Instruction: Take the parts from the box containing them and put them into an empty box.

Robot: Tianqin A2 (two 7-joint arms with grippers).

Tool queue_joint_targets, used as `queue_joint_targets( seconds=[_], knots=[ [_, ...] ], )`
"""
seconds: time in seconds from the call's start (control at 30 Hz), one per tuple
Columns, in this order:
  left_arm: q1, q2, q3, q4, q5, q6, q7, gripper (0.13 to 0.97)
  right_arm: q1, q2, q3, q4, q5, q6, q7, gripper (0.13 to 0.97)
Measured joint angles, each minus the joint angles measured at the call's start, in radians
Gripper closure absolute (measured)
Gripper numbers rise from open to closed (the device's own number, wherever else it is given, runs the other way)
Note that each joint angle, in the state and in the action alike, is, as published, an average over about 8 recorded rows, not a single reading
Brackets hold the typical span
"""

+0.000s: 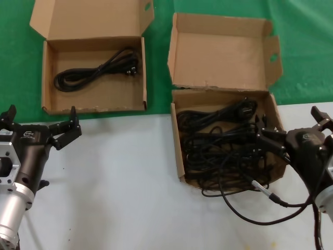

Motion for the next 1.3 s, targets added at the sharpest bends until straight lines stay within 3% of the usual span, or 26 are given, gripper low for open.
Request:
queue_joint_targets(
  seconds=[1.3],
  knots=[
    [0.000, 0.000, 0.000, 0.000, 0.000, 0.000, 0.000, 0.132, 0.000, 0.000, 0.000, 0.000, 0.000, 0.000, 0.000, 0.129]
  ],
)
